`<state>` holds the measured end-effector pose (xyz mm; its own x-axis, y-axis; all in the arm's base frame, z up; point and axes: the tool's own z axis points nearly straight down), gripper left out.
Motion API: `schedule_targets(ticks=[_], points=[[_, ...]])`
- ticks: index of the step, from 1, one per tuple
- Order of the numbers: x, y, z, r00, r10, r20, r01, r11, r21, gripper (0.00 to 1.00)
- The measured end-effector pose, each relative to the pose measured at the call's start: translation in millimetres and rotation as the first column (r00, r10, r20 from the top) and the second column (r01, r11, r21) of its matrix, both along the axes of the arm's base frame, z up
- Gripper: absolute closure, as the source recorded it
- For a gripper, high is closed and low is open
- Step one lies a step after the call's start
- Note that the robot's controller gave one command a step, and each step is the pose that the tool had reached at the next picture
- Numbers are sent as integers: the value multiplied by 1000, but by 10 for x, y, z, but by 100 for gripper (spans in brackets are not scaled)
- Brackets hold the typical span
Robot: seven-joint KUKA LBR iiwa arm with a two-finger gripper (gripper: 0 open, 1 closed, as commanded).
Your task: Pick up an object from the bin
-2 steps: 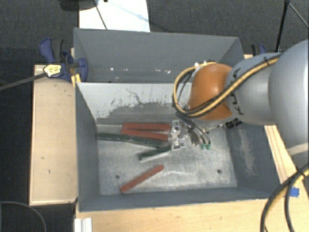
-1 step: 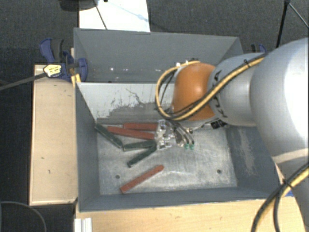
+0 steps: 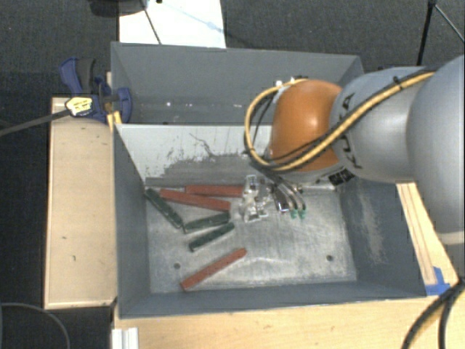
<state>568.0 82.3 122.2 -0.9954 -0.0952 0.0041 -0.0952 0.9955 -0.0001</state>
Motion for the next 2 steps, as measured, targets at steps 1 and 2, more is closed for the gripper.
schedule_targets(ticks=[1,2], points=[[-10,575,-444,988,-156,15,156,988,2,0],[-11,598,-448,988,-152,19,152,988,9,100]])
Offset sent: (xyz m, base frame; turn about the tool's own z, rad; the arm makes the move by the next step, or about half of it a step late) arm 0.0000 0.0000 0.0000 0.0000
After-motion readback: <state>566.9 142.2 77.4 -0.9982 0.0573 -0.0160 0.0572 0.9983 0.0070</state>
